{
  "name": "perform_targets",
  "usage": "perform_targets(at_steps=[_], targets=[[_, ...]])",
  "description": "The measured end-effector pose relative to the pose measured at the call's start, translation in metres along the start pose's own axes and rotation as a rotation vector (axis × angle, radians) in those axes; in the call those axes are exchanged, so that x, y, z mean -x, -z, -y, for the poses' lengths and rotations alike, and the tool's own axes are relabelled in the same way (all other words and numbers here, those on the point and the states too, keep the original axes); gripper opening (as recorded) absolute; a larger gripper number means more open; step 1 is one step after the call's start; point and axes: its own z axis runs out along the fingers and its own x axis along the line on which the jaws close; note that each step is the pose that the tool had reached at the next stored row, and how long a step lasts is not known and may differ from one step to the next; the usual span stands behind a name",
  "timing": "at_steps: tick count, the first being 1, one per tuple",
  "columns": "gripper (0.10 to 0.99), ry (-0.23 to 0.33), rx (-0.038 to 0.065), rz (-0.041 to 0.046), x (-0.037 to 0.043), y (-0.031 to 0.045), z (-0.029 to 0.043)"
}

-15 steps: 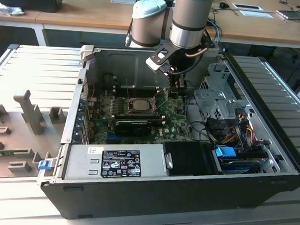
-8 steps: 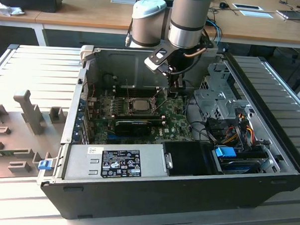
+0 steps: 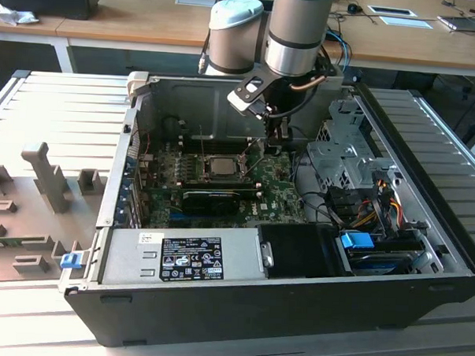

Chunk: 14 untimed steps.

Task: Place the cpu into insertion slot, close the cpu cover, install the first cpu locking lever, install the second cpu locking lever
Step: 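Close the cpu cover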

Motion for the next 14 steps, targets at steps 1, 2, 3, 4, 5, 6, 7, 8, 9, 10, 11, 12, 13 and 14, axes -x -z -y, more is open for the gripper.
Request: perform_targets(at_steps=[1,2,3,4,5,6,7,8,9,10,11,12,13,14], targets=[[0.106,0.000,0.000,-0.0001,0.0000,0.0000,0.0004],[0.106,0.000,0.000,0.0000,0.0000,0.0000,0.0008],[0.106,0.000,0.000,0.0000,0.0000,0.0000,0.0010],[0.106,0.000,0.000,0.0000,0.0000,0.0000,0.0011],[0.106,0.000,0.000,0.0000,0.0000,0.0000,0.0014],[0.106,0.000,0.000,0.0000,0.0000,0.0000,0.0016],[0.106,0.000,0.000,0.0000,0.0000,0.0000,0.0020],[0.106,0.000,0.000,0.0000,-0.0001,0.0000,0.0022],[0.106,0.000,0.000,0.0000,-0.0001,0.0001,0.0024],[0.106,0.000,0.000,0.0000,-0.0001,0.0001,0.0026],[0.106,0.000,0.000,-0.0001,-0.0001,0.0000,0.0028],[0.106,0.000,0.000,0.0000,-0.0001,0.0001,0.0031],[0.106,0.000,0.000,0.0000,-0.0001,0.0001,0.0033],[0.106,0.000,0.000,0.0000,-0.0001,0.0001,0.0035]])
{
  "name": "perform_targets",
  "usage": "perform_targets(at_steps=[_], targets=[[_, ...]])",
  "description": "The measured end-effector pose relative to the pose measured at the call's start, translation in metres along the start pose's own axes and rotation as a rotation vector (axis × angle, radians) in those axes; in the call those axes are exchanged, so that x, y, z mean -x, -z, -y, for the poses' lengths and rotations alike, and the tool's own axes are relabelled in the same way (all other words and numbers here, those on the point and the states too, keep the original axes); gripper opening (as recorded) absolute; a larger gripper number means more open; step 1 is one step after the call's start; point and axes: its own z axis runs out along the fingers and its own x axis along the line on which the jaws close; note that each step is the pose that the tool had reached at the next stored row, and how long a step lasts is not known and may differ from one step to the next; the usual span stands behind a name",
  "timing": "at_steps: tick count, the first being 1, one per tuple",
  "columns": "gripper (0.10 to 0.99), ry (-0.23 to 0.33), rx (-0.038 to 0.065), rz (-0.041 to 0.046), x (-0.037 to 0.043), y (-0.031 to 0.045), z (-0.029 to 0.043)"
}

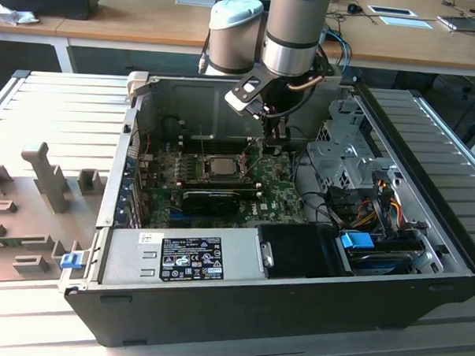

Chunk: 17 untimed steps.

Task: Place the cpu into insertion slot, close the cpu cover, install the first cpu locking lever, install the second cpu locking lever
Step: 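Close the cpu cover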

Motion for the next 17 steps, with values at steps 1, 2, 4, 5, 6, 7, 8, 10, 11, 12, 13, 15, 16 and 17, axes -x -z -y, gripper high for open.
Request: perform_targets(at_steps=[1,2,4,5,6,7,8,10,11,12,13,15,16,17], targets=[[0.106,0.000,0.000,0.0000,0.0000,0.0000,0.0001],[0.106,0.000,0.000,0.0000,0.0000,0.0000,0.0008],[0.106,0.000,0.000,0.0000,0.0000,0.0000,0.0012],[0.106,0.000,0.000,0.0000,0.0000,0.0000,0.0013],[0.106,0.000,0.000,0.0000,0.0000,0.0000,0.0016],[0.106,0.000,0.000,0.0000,0.0000,0.0000,0.0019],[0.106,0.000,0.000,0.0000,0.0000,0.0000,0.0022],[0.106,0.000,0.000,-0.0001,-0.0001,0.0000,0.0023],[0.106,0.000,0.000,0.0000,-0.0001,0.0000,0.0025],[0.106,0.000,0.000,0.0000,-0.0001,0.0001,0.0026],[0.106,0.000,0.000,0.0000,-0.0001,0.0001,0.0027],[0.106,0.000,0.000,0.0000,-0.0001,0.0001,0.0040],[0.106,0.000,0.000,0.0000,-0.0001,0.0001,0.0041],[0.106,0.000,0.000,0.0000,-0.0001,0.0001,0.0042]])
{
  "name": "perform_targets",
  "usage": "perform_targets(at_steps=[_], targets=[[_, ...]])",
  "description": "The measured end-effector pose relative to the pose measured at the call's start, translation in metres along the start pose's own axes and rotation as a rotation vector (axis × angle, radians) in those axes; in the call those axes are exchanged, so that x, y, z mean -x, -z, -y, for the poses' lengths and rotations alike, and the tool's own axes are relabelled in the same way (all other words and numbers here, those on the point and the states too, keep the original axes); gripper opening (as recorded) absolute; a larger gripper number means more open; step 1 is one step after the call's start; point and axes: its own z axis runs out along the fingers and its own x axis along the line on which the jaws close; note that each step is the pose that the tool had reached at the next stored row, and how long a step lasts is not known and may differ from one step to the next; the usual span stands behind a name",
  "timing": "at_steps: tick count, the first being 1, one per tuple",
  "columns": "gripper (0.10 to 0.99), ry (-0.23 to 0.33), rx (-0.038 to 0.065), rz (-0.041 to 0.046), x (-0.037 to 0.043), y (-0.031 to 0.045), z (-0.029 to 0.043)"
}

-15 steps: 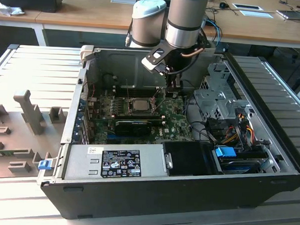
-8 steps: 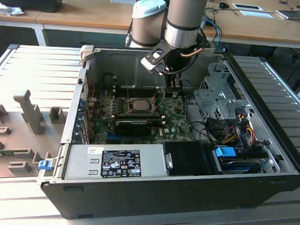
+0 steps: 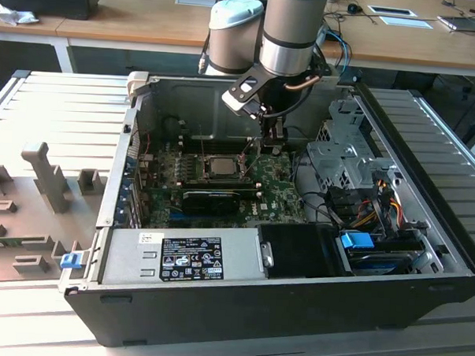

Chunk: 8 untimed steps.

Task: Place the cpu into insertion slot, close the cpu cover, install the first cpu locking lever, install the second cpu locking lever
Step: 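Close the cpu cover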

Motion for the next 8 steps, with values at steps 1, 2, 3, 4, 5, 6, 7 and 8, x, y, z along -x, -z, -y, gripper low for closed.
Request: perform_targets(at_steps=[1,2,3,4,5,6,7,8], targets=[[0.106,0.000,0.000,0.0000,0.0000,0.0000,0.0003],[0.106,0.000,0.000,-0.0001,0.0000,0.0000,0.0005],[0.106,0.000,0.000,-0.0001,0.0000,0.0000,0.0007],[0.106,0.000,0.000,-0.0001,0.0000,0.0000,0.0010],[0.106,0.000,0.000,0.0000,0.0000,0.0000,0.0012],[0.106,0.000,0.000,0.0000,0.0000,0.0000,0.0014],[0.106,0.000,0.000,0.0000,0.0000,0.0000,0.0015],[0.106,0.000,0.000,0.0000,0.0000,0.0000,0.0017]])
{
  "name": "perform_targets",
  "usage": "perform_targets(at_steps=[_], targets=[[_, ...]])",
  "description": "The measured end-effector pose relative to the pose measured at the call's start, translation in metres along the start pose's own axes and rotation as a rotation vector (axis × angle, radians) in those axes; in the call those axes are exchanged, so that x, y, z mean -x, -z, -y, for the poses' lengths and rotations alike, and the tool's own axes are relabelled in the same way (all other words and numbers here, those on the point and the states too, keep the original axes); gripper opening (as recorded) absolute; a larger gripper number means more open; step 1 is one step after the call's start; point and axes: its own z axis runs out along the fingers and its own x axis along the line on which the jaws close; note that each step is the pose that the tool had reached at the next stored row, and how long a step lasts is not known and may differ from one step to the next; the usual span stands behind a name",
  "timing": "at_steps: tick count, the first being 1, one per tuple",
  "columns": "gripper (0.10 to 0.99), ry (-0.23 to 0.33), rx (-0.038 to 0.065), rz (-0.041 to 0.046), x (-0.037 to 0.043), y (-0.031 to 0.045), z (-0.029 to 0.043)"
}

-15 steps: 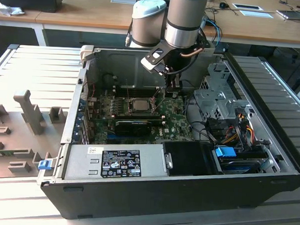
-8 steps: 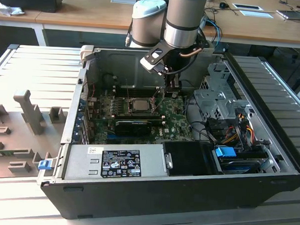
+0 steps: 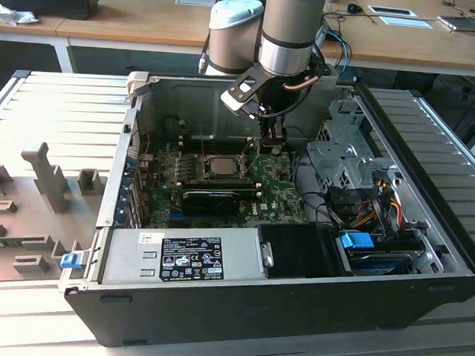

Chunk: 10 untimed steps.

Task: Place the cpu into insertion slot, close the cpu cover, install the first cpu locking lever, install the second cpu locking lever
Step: 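Close the cpu cover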

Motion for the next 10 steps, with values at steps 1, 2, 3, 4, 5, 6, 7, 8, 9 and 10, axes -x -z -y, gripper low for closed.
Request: perform_targets(at_steps=[1,2,3,4,5,6,7,8,9,10], targets=[[0.106,0.000,0.000,0.0000,0.0000,0.0000,0.0003],[0.106,0.000,0.000,0.0000,0.0000,0.0000,0.0004],[0.106,0.000,0.000,0.0000,0.0000,0.0000,0.0005],[0.106,0.000,0.000,0.0000,0.0000,0.0000,0.0008],[0.106,0.000,0.000,0.0000,0.0000,0.0000,0.0012],[0.106,0.000,0.000,0.0000,0.0000,0.0000,0.0016],[0.106,0.000,0.000,0.0000,0.0000,0.0000,0.0018],[0.106,0.000,0.000,0.0000,0.0000,0.0000,0.0019],[0.106,0.000,0.000,0.0000,-0.0001,0.0000,0.0024],[0.106,0.000,0.000,-0.0001,-0.0001,0.0000,0.0031]])
